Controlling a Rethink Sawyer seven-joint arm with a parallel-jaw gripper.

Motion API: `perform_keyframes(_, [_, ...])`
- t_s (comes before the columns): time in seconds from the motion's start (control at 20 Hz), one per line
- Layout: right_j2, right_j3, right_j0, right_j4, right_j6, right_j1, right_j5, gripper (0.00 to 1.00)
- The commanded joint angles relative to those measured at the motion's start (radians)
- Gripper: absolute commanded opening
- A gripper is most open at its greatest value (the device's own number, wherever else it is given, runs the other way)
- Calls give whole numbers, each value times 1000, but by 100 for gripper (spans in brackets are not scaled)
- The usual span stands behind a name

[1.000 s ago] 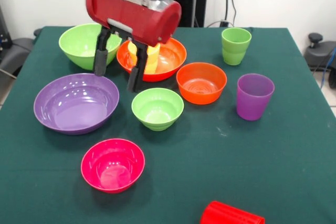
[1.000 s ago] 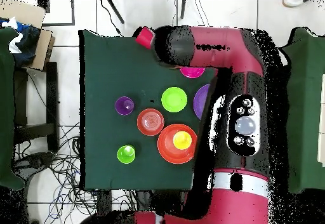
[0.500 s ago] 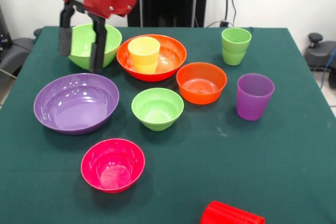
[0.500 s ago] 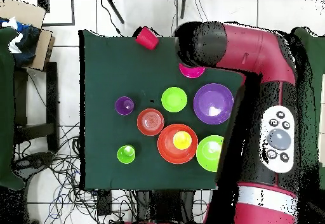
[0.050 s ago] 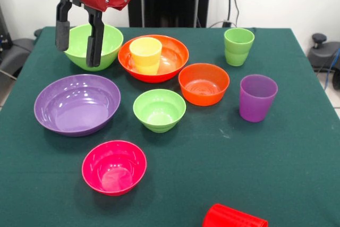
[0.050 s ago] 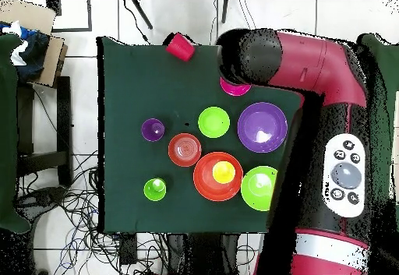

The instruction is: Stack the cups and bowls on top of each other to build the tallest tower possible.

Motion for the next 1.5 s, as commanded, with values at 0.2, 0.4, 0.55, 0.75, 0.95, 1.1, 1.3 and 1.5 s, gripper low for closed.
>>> perform_keyframes(0.2, [55, 138, 2, -25, -49, 55, -33, 100])
perform_keyframes(0.4, [53, 147, 4, -37, -30, 74, -90, 100])
perform_keyframes(0.55, [50, 140, 4, -43, -28, 87, -109, 100])
perform_keyframes(0.75, [45, 139, 7, -47, -25, 92, -122, 100])
perform_keyframes(0.95, [32, 124, 18, -58, -8, 111, -150, 100])
perform_keyframes(1.1, [18, 115, 29, -68, 10, 127, -179, 100])
perform_keyframes(1.3, [6, 107, 39, -66, 20, 144, -204, 100])
perform_keyframes(1.5, [-7, 90, 49, -62, 22, 162, -215, 100])
